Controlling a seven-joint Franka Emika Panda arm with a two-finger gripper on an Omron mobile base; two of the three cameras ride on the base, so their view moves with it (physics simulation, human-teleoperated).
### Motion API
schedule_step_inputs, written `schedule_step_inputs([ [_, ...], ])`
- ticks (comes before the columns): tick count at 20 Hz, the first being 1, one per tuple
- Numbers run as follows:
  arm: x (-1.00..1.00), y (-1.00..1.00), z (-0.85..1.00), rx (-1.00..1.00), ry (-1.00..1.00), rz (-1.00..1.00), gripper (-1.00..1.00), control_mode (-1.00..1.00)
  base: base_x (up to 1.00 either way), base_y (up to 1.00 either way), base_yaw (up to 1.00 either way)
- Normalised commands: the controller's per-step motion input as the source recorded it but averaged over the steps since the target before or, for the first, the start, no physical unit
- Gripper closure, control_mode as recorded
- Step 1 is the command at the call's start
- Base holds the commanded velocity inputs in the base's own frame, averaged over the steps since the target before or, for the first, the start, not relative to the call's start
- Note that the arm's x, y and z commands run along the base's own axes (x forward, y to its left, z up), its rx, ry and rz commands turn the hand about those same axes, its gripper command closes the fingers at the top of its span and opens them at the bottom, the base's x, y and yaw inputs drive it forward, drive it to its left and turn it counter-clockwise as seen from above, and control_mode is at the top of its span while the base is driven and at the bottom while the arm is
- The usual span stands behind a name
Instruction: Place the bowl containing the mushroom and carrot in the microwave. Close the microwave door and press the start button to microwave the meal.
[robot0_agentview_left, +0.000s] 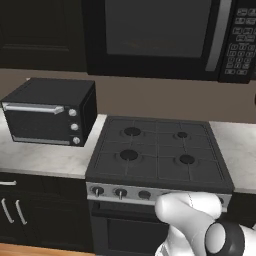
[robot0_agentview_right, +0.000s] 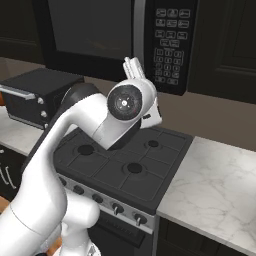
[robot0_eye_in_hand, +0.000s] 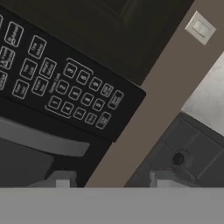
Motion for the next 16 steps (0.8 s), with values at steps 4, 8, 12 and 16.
schedule_step_inputs([
  [4, 0.25, 0.13, -0.09, 0.03, -0.04, 0.01, 1.0, -1.0, 0.0, 0.0, 0.0],
  [8, 0.42, 0.0, 0.0, 0.07, 0.0, 0.0, 1.0, -1.0, 0.0, 0.0, 0.0],
  [12, 0.36, -0.18, 0.14, 0.06, 0.01, -0.01, 1.0, -1.0, 0.0, 0.0, 0.0],
  [16, 0.21, -0.39, 0.08, 0.05, 0.03, -0.01, 1.0, -1.0, 0.0, 0.0, 0.0],
])
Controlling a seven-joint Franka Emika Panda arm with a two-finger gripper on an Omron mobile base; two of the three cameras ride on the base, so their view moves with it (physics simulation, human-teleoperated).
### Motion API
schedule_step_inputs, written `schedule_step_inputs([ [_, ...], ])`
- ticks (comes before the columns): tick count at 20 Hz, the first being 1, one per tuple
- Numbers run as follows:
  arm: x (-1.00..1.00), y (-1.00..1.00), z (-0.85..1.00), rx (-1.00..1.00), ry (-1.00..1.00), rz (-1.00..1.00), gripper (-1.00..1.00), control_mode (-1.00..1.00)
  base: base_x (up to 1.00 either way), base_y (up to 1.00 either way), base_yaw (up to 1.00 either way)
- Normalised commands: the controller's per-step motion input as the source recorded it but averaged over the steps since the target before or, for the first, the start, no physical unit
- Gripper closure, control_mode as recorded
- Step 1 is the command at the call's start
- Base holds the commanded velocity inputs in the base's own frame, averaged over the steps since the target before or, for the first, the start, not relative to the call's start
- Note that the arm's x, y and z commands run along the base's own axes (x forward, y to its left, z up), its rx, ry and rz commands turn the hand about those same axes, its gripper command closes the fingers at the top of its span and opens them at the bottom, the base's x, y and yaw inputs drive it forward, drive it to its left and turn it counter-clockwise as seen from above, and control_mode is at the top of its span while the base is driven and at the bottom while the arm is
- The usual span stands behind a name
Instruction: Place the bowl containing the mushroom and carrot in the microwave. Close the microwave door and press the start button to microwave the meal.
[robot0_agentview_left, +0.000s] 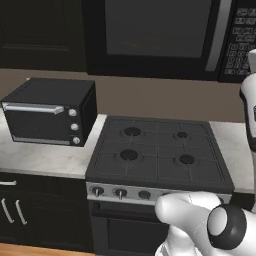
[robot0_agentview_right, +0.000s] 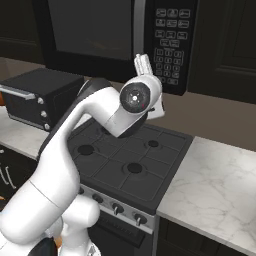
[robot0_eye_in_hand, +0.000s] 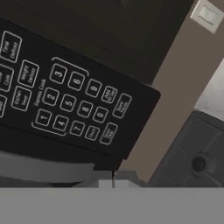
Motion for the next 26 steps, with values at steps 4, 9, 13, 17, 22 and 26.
schedule_step_inputs([
  [4, 0.09, -0.48, 0.0, 0.04, 0.0, 0.0, 1.0, -1.0, 0.0, 0.0, 0.0],
  [9, 0.13, -0.37, 0.0, 0.04, 0.0, 0.0, 1.0, -1.0, 0.0, 0.0, 0.0],
  [13, 0.32, -0.06, -0.03, 0.03, 0.0, 0.0, 1.0, -1.0, 0.0, 0.0, 0.0],
  [17, 0.34, 0.0, -0.08, 0.02, 0.0, 0.0, 1.0, -1.0, 0.0, 0.0, 0.0],
  [22, 0.19, 0.0, -0.29, 0.0, -0.01, 0.0, 1.0, -1.0, 0.0, 0.0, 0.0],
  [26, 0.23, 0.0, -0.23, 0.0, -0.01, 0.0, 1.0, -1.0, 0.0, 0.0, 0.0],
])
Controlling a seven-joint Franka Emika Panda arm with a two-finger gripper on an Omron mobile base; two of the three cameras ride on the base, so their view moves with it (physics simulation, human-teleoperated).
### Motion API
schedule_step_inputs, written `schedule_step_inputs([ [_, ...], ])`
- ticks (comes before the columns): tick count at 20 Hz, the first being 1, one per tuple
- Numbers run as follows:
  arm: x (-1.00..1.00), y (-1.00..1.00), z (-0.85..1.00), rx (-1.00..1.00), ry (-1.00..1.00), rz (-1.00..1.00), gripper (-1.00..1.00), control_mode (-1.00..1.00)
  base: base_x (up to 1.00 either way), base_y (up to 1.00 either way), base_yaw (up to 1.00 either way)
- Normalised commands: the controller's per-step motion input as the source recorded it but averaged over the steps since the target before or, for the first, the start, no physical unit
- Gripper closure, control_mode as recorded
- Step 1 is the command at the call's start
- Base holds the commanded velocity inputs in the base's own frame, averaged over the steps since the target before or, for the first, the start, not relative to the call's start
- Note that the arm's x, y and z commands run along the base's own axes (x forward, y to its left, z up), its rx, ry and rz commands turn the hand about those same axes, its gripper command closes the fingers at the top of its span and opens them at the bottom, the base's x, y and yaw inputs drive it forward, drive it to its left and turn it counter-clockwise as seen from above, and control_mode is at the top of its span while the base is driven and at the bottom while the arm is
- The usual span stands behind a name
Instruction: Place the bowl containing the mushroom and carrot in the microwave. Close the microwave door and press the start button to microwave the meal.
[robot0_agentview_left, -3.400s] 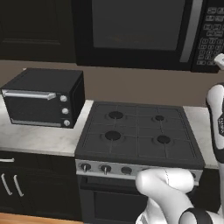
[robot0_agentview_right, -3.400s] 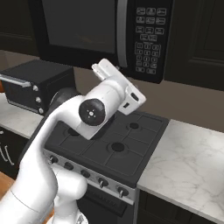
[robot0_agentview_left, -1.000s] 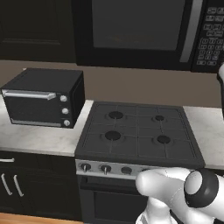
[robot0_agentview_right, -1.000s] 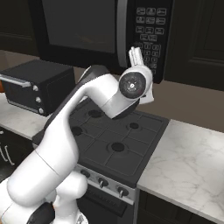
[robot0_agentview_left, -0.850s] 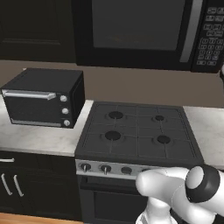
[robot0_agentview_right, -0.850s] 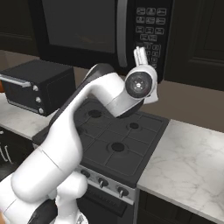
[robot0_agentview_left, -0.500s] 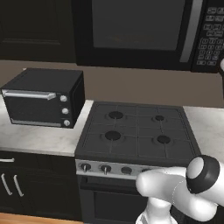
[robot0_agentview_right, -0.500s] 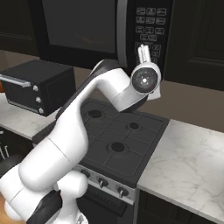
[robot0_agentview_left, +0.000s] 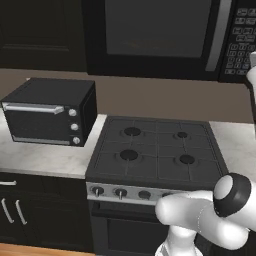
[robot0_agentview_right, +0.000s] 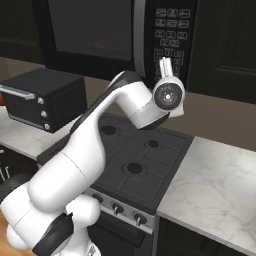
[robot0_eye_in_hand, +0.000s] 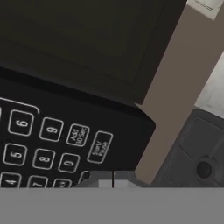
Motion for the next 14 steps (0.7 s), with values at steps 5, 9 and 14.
schedule_step_inputs([
  [5, 0.36, 0.0, -0.03, 0.01, 0.0, 0.0, 1.0, -1.0, 0.0, 0.0, 0.0],
  [9, 0.39, 0.0, 0.0, 0.02, 0.0, -0.01, 1.0, -1.0, 0.0, 0.0, 0.0],
  [14, 0.39, -0.07, 0.0, 0.03, 0.0, -0.02, 1.0, -1.0, 0.0, 0.0, 0.0],
])
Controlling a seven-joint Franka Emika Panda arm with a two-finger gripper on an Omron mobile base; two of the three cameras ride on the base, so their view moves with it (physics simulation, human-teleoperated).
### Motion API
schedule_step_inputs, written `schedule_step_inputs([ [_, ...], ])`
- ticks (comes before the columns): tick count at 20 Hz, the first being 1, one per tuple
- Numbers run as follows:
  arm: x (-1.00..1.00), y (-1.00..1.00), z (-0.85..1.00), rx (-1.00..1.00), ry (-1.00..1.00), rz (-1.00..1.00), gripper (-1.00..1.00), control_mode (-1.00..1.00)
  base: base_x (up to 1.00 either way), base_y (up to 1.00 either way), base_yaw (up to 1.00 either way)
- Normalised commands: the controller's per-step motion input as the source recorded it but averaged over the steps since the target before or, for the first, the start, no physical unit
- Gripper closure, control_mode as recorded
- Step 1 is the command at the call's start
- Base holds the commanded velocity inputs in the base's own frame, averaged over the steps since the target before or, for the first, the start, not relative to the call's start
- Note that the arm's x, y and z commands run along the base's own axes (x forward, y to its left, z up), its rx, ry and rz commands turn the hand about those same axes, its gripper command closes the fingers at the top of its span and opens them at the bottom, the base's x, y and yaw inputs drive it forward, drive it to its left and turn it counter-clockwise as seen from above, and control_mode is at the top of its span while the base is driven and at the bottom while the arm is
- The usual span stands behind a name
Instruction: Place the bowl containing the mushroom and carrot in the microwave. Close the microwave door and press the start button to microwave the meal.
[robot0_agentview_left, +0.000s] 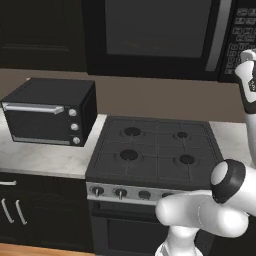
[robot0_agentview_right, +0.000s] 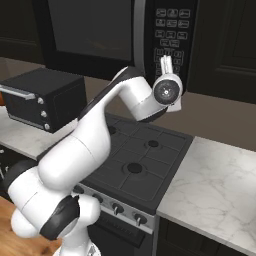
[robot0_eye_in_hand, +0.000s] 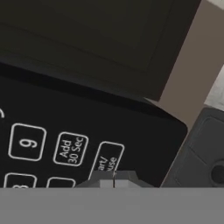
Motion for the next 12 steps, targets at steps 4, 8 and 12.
schedule_step_inputs([
  [4, 0.41, -0.17, -0.03, 0.05, -0.01, -0.02, 1.0, -1.0, 0.0, 0.0, 0.0],
  [8, 0.51, -0.26, -0.15, 0.04, -0.05, -0.02, 1.0, -1.0, 0.0, 0.0, 0.0],
  [12, 0.55, -0.16, -0.38, 0.01, -0.13, -0.05, 1.0, -1.0, 0.0, 0.0, 0.0],
])
